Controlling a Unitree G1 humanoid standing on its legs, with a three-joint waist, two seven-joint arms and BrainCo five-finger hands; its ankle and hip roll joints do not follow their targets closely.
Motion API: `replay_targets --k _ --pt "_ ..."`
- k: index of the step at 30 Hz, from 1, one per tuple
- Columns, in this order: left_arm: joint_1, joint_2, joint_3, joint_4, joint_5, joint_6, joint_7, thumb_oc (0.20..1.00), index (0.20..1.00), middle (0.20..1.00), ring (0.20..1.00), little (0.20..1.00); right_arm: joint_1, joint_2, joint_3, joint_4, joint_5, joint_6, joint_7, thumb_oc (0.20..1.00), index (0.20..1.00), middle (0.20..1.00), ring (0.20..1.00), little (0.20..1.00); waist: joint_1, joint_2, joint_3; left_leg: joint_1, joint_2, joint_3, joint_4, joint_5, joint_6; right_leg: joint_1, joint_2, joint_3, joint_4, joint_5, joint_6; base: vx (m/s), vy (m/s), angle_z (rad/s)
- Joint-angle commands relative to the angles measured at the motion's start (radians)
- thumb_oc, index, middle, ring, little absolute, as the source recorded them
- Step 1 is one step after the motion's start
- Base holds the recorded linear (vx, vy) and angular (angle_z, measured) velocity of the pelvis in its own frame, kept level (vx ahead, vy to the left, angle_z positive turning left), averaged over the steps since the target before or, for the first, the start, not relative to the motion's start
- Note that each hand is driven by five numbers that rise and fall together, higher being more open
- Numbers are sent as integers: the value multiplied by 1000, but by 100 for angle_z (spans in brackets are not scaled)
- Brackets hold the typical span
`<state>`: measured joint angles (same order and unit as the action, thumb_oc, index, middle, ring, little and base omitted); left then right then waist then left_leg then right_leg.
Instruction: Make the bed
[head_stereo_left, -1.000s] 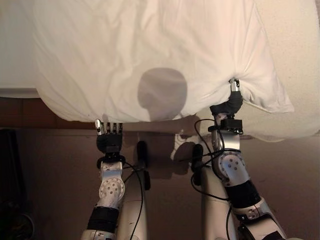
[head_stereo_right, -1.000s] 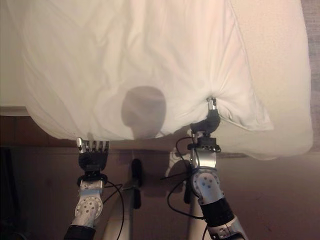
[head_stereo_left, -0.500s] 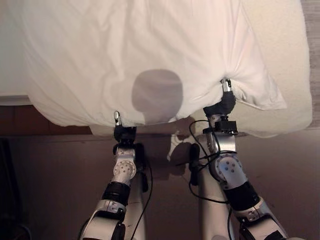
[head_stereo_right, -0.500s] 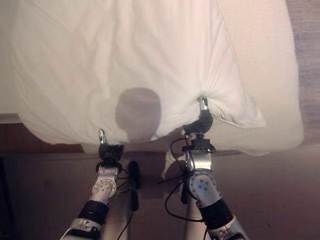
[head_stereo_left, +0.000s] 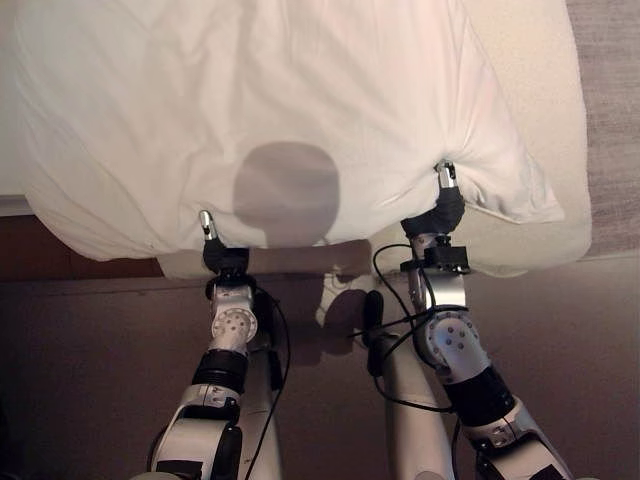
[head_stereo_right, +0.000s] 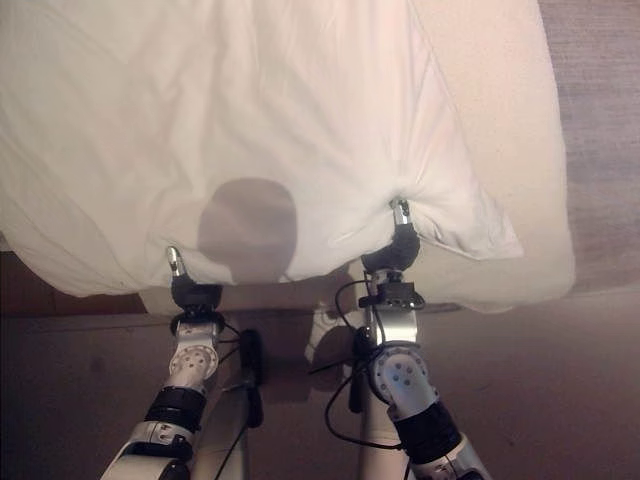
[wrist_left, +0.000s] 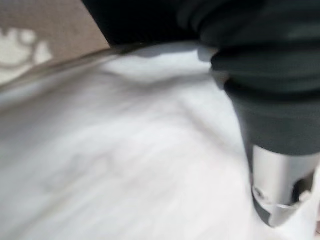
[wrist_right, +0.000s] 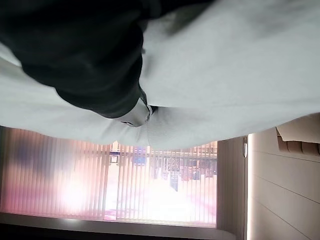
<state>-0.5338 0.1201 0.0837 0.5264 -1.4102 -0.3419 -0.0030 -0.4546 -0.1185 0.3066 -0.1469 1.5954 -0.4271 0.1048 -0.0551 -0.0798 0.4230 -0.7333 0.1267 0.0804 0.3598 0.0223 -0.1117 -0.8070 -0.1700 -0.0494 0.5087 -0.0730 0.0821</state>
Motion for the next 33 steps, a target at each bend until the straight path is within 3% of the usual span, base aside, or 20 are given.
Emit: replay_targets --k 1,12,15,16,20,33 --pt "25 55 54 -38 7 -53 -30 1000 1000 1000 1000 1000 68 13 -39 -134 -28 -21 117 200 200 200 200 200 -16 45 -83 -42 -26 -9 24 -26 30 5 27 -9 -96 63 38 0 0 0" --pt "60 176 145 -56 45 -71 -2 1000 1000 1000 1000 1000 87 -14 -68 -137 -34 -6 99 200 200 200 200 200 -1 66 -80 -35 -31 -12 -2 -4 27 16 21 -17 -113 73 41 0 0 0" --pt "54 191 149 -56 74 -106 72 1000 1000 1000 1000 1000 87 -11 -68 -134 -38 -19 75 200 200 200 200 200 1 70 -80 -29 -30 -12 0 -9 25 22 21 -18 -110 68 41 0 0 0" --pt "53 195 153 -61 85 -112 91 200 200 200 200 200 89 -13 -66 -137 -37 -19 69 200 200 200 200 200 2 71 -80 -31 -30 -11 -4 -3 26 20 20 -17 -113 74 40 0 0 0" --pt "49 194 157 -62 101 -134 131 200 200 200 200 200 94 -20 -60 -137 -42 -21 57 200 200 200 200 200 2 75 -77 -19 -30 -11 -5 -8 24 29 20 -14 -110 67 41 0 0 0" --pt "73 164 123 -142 134 -140 122 200 200 200 200 200 131 -51 -88 -84 -91 -3 23 200 200 200 200 200 -4 100 -71 72 -32 0 -62 7 24 89 35 11 -125 56 41 12 -11 -2"
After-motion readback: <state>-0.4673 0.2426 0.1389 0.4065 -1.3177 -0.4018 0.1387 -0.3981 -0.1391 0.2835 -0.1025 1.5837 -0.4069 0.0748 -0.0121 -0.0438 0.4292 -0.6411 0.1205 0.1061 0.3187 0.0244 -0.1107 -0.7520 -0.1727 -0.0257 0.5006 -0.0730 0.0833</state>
